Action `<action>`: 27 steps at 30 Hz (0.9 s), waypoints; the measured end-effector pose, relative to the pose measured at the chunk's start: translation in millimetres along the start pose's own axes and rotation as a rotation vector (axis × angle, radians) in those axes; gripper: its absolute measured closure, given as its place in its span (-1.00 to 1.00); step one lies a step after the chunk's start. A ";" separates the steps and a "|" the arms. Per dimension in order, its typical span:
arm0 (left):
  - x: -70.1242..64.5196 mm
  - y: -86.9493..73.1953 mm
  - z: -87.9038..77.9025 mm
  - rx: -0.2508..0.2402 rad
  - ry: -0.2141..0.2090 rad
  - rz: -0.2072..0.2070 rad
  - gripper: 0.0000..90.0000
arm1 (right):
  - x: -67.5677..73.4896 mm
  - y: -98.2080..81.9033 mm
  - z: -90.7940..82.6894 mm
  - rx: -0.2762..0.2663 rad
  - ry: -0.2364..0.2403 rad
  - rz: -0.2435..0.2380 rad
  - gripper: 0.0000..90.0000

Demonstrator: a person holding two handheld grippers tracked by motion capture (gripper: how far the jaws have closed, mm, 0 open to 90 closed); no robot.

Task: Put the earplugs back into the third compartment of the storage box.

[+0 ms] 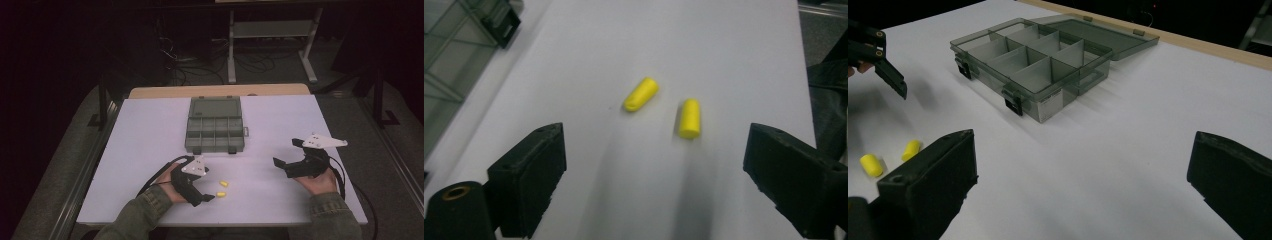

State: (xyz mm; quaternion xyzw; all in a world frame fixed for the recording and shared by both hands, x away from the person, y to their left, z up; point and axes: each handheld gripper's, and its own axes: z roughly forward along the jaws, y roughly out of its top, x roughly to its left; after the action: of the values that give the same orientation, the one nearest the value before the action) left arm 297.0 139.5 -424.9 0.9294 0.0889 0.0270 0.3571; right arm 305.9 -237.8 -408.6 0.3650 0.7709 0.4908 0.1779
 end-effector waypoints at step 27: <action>-12.5 8.6 23.2 0.000 -0.059 0.072 0.40 | 1.4 0.0 2.6 0.005 0.003 -0.012 -1.00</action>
State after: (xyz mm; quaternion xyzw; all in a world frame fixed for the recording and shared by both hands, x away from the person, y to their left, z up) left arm 288.6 115.6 -436.2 0.9324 0.0448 0.0126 0.3583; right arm 306.6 -235.2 -409.6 0.3600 0.7745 0.4884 0.1788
